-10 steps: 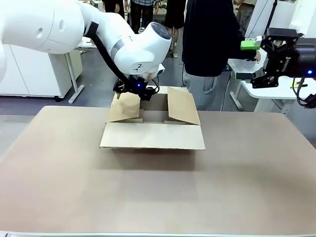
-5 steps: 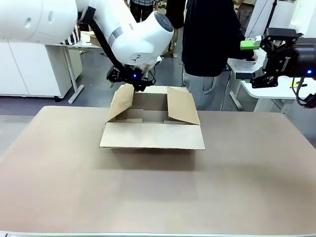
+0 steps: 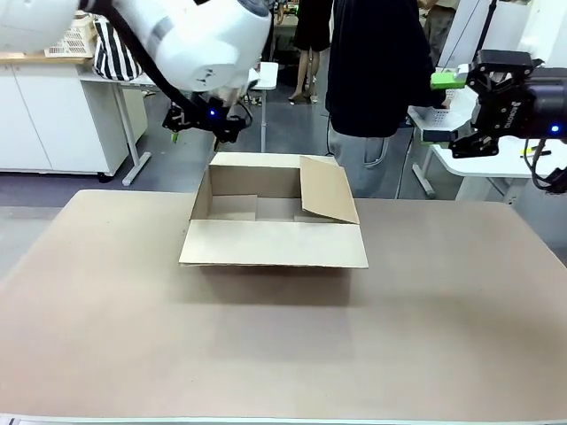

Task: Pack the gift set into the box.
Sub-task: Place both hands on the side flaps of the Package Box and spread them outward.

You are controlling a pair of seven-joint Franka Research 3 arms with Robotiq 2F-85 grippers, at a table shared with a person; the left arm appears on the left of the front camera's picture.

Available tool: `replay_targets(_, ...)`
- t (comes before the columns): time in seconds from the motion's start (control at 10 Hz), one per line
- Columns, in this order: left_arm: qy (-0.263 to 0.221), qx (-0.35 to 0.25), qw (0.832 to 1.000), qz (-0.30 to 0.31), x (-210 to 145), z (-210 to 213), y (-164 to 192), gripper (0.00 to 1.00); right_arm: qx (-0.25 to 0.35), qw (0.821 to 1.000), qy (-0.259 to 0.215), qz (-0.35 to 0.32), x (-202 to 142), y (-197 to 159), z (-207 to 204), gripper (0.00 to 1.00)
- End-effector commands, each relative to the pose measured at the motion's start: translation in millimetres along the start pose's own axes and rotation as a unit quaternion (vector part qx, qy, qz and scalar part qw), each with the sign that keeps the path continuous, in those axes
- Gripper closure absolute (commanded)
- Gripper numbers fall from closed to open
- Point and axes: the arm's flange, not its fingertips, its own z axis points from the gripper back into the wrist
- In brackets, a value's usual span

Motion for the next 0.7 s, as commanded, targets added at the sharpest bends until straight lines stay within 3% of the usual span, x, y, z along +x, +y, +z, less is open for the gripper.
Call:
replay_targets(0.0,0.022,-0.054,0.998,0.007,-8,-5,39,0.00,0.001,1.000,0.002,-0.010,1,5,-1,0.00)
replay_targets(0.3,0.038,-0.131,0.990,0.037,-4,-9,90,0.00,0.001,1.000,0.002,-0.010,1,5,-1,0.00)
replay_targets(0.6,0.071,-0.209,0.974,0.057,-6,-40,137,0.00,0.001,1.000,0.002,-0.010,1,5,-1,0.00)
